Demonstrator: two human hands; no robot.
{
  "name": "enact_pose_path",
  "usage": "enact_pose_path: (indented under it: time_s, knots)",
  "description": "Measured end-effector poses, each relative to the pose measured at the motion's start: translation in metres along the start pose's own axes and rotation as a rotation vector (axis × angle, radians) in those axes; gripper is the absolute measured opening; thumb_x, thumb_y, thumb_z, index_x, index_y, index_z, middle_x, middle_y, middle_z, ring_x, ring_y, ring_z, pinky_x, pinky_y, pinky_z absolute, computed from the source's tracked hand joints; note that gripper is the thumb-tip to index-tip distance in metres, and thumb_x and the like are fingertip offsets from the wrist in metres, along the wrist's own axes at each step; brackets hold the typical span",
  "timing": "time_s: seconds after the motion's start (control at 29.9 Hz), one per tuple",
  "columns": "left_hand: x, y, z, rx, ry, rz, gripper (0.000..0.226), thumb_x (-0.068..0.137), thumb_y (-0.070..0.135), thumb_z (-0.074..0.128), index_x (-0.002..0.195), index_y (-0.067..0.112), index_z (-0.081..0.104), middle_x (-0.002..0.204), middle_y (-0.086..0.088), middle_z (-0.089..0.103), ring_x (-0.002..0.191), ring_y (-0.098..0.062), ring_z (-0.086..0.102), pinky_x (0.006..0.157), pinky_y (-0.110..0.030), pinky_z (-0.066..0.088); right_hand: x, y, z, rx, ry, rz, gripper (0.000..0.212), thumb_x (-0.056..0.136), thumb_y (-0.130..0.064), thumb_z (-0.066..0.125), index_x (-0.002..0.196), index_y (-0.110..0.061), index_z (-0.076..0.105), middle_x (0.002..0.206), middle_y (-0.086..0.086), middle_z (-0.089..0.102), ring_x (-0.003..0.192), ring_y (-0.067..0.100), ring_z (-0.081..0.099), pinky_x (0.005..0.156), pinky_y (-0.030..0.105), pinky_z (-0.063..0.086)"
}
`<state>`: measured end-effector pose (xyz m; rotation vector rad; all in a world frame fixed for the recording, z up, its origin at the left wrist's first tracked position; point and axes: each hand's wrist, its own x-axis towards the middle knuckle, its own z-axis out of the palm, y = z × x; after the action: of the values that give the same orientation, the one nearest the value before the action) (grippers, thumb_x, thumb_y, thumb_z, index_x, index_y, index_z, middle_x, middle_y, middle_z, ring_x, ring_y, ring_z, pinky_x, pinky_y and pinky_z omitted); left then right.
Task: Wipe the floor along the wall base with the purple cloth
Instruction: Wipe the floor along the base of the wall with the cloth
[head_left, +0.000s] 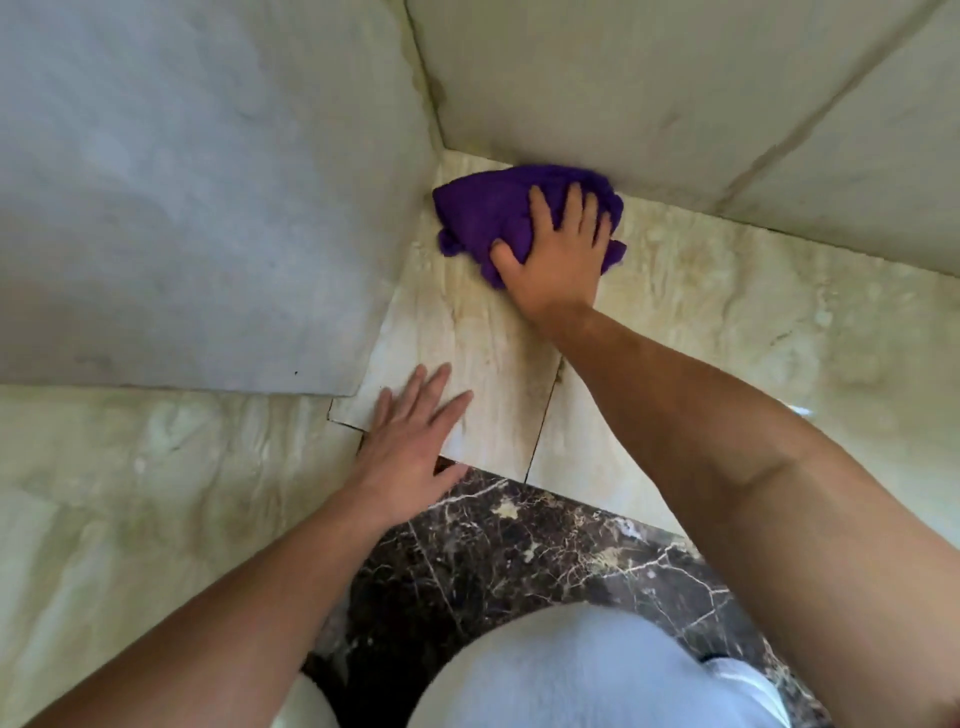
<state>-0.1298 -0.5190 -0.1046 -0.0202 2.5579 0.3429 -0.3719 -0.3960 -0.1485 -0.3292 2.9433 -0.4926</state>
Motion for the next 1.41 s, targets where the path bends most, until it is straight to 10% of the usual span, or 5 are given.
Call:
enact_pose_path:
  time_s: [0.33, 0.54, 1.0, 1.41]
  knots:
    - [-0.081, -0.001, 0.008, -0.144, -0.071, -0.377, 0.094, 0.085, 0.065, 0.052, 0.156, 0.036, -0.002, 0.162, 0.005, -0.026, 0.153, -0.024, -0.013, 0.123, -0.053, 0.002, 0.021, -0.005, -0.038, -0.074, -0.191, -0.303, 0.075, 0.091, -0.065, 0.043, 0.155, -0.028, 0.031, 0.164, 0.014, 0.027, 0.151, 0.035, 0.022, 0.124, 0.056, 0.011]
    - [-0.072, -0.017, 0.013, -0.237, -0.041, -0.684, 0.121, 0.068, 0.093, 0.031, 0.152, 0.028, -0.025, 0.158, -0.009, -0.035, 0.149, -0.035, -0.022, 0.121, -0.063, 0.006, -0.018, -0.035, -0.029, 0.234, -0.166, -0.022, 0.081, 0.089, -0.066, 0.052, 0.157, -0.032, 0.026, 0.167, 0.016, 0.017, 0.156, 0.035, 0.005, 0.124, 0.059, 0.005]
    - [-0.062, -0.043, 0.05, -0.143, -0.043, -0.584, 0.125, 0.064, 0.094, 0.028, 0.142, 0.027, -0.043, 0.15, -0.012, -0.05, 0.142, -0.04, -0.037, 0.118, -0.064, -0.003, 0.047, -0.071, 0.018, 0.143, -0.114, -0.377, 0.086, 0.082, -0.045, 0.063, 0.154, -0.01, 0.032, 0.164, 0.012, 0.027, 0.154, 0.031, 0.016, 0.125, 0.048, 0.002]
    - [-0.064, -0.038, 0.027, -0.177, -0.157, -0.607, 0.131, 0.065, 0.088, 0.042, 0.14, 0.026, -0.045, 0.149, -0.015, -0.05, 0.142, -0.039, -0.034, 0.12, -0.064, 0.008, -0.007, -0.039, 0.002, 0.007, -0.27, -0.75, 0.085, 0.077, -0.062, 0.064, 0.152, -0.031, 0.039, 0.166, 0.002, 0.027, 0.156, 0.025, 0.014, 0.126, 0.051, 0.008]
